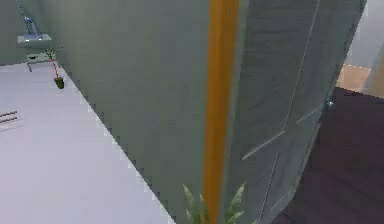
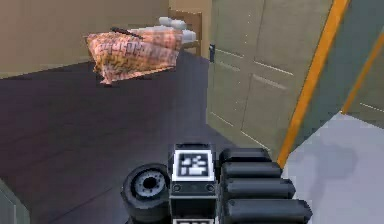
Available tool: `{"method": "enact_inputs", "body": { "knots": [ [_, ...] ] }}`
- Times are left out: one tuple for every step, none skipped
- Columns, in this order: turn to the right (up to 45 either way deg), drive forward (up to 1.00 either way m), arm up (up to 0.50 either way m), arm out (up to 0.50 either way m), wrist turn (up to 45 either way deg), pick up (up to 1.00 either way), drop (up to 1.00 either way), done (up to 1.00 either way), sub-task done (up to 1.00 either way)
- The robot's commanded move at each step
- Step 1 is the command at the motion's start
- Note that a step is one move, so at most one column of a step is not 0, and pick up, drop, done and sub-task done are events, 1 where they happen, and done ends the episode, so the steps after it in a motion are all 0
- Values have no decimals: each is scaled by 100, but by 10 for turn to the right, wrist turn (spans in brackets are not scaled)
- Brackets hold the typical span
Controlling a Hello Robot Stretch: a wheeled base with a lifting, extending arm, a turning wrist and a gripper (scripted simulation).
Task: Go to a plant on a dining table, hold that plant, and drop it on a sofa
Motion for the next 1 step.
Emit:
{"method": "enact_inputs", "body": {
  "knots": [
    [450, 0, 0, 0, 0, 0, 0, 0, 0]
  ]
}}
